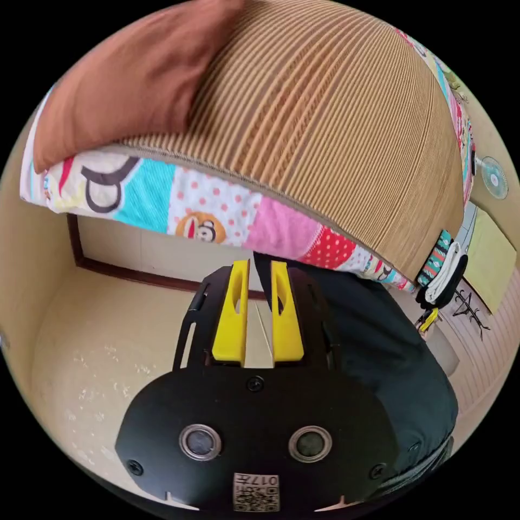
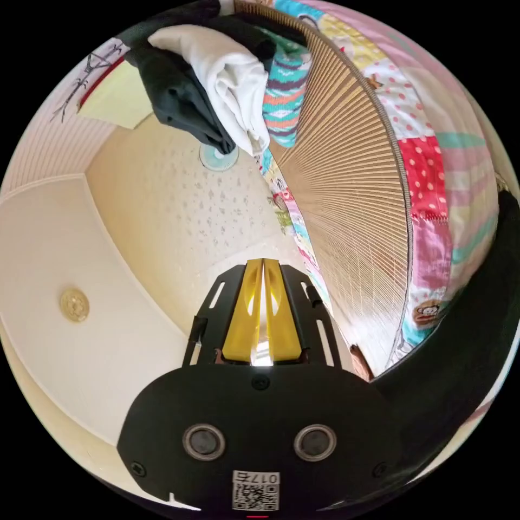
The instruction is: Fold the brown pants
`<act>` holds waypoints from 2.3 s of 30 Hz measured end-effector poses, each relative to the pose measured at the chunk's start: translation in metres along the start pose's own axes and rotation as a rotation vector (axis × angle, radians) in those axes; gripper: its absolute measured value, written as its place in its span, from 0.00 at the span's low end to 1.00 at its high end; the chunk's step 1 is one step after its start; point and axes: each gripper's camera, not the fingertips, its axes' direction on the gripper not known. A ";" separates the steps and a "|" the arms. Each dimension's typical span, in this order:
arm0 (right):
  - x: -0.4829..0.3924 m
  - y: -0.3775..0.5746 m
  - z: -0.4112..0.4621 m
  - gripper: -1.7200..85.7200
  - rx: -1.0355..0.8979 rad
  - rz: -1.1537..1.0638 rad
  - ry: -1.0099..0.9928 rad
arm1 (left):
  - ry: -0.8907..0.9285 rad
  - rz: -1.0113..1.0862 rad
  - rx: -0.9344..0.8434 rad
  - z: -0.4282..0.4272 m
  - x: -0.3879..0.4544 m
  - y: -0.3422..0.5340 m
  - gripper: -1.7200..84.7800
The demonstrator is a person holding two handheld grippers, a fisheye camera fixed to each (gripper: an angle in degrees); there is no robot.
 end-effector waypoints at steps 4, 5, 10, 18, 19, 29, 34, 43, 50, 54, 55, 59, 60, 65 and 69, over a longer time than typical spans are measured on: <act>0.025 0.027 -0.008 0.02 0.135 0.044 -0.034 | -0.085 -0.098 0.217 -0.048 0.000 -0.026 0.17; 0.031 0.034 -0.006 0.02 0.137 0.063 0.016 | -0.126 -0.133 0.272 -0.058 -0.002 -0.028 0.18; 0.031 0.038 0.005 0.02 0.070 0.074 0.164 | -0.216 -0.141 0.345 -0.065 0.000 -0.046 0.21; 0.004 0.020 0.040 0.02 -0.136 -0.077 0.367 | -0.156 -0.334 0.353 -0.008 -0.029 -0.034 0.13; 0.007 0.018 0.041 0.02 -0.145 -0.074 0.357 | -0.054 -0.388 0.354 -0.007 -0.047 -0.025 0.11; 0.050 -0.025 0.097 0.03 -0.366 -0.034 0.152 | 0.935 0.201 0.682 -0.047 -0.071 0.122 0.05; 0.067 -0.037 0.191 0.04 -0.748 0.025 0.286 | 0.949 0.522 0.708 -0.083 -0.004 0.199 0.04; 0.135 0.019 0.301 0.52 -1.189 0.399 0.362 | 1.389 1.117 0.422 -0.052 0.159 0.305 0.03; 0.110 0.041 0.309 0.25 -1.430 0.287 0.310 | 1.569 1.286 0.243 -0.032 0.226 0.350 0.03; 0.089 0.059 0.304 0.20 -1.442 0.233 0.077 | 1.735 1.296 0.201 -0.025 0.227 0.354 0.03; 0.087 0.060 0.302 0.20 -1.437 0.228 0.046 | 1.771 1.303 0.202 -0.025 0.225 0.355 0.03; 0.065 0.056 0.284 0.19 -1.400 0.109 -0.105 | 1.753 1.251 0.259 -0.027 0.213 0.357 0.03; 0.060 0.053 0.278 0.19 -1.394 0.070 -0.134 | 1.746 1.243 0.260 -0.026 0.212 0.356 0.03; 0.044 0.045 0.254 0.19 -1.366 -0.044 -0.212 | 1.704 1.155 0.254 -0.005 0.209 0.345 0.03; 0.038 0.052 0.235 0.20 -1.346 -0.128 -0.258 | 1.725 1.079 0.231 0.014 0.212 0.330 0.04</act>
